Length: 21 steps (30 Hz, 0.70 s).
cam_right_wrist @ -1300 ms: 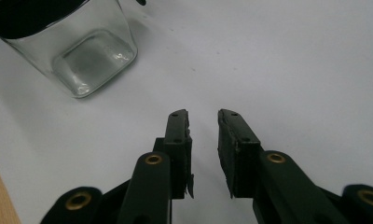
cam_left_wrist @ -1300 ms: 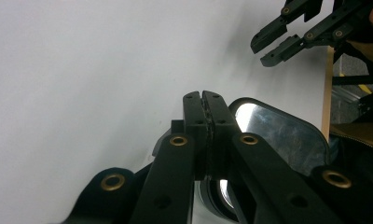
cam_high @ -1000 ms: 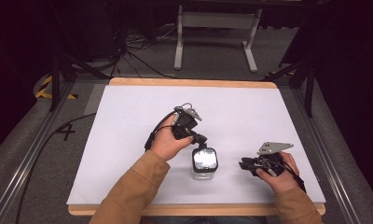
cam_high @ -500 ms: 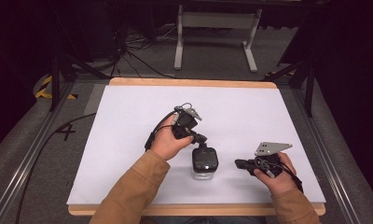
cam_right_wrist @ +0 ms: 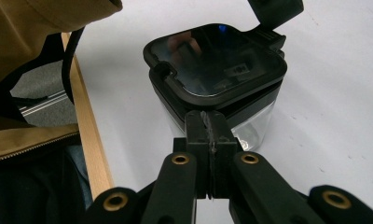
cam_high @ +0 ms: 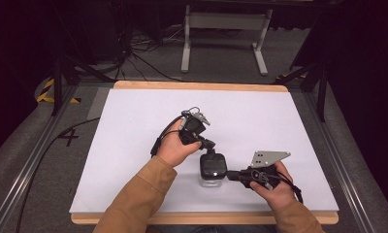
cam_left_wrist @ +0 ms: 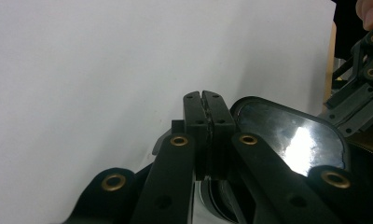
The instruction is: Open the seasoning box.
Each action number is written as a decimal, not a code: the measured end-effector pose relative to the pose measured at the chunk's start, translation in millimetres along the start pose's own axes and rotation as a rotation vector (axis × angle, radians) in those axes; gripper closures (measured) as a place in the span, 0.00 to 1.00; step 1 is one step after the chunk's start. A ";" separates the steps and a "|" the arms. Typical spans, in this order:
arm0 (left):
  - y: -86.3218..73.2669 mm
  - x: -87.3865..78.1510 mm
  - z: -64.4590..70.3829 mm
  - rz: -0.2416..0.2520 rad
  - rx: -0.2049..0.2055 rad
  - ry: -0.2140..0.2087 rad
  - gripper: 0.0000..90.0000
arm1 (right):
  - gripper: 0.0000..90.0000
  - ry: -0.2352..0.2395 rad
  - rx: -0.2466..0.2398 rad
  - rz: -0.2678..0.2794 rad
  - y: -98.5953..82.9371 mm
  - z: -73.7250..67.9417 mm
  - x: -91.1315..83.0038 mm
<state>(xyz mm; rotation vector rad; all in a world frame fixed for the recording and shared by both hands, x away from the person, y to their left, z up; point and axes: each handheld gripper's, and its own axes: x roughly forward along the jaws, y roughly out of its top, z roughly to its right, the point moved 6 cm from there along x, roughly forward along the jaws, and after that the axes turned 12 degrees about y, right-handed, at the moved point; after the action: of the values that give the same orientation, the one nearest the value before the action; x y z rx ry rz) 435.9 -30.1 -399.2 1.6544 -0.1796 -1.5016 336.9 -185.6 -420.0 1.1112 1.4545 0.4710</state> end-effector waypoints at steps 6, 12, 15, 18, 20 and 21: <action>0.3 0.2 -1.1 0.008 -0.011 0.002 0.99 | 1.00 0.000 -0.006 0.006 0.8 0.0 0.4; 3.9 -26.2 -2.0 0.125 -0.063 0.028 0.95 | 1.00 0.001 -0.008 0.028 5.7 -0.3 -1.2; -1.0 -50.8 0.3 0.191 -0.083 0.050 0.98 | 1.00 0.007 -0.012 0.056 11.0 -1.0 -3.2; -9.1 -68.5 3.2 0.231 -0.092 0.064 0.99 | 1.00 -0.001 -0.027 0.076 18.0 -0.6 -4.3; -14.2 -76.5 5.3 0.249 -0.093 0.073 0.99 | 1.00 -0.008 -0.034 0.087 22.0 0.0 -4.5; -17.6 -80.8 6.4 0.249 -0.090 0.079 0.99 | 1.00 -0.010 -0.036 0.093 24.3 0.1 -4.4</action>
<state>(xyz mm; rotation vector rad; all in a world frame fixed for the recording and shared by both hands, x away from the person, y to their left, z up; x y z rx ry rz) 401.6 27.6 -350.6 1.5549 -0.2608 -1.2380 345.1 -178.0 -398.0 1.1546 1.3844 0.5543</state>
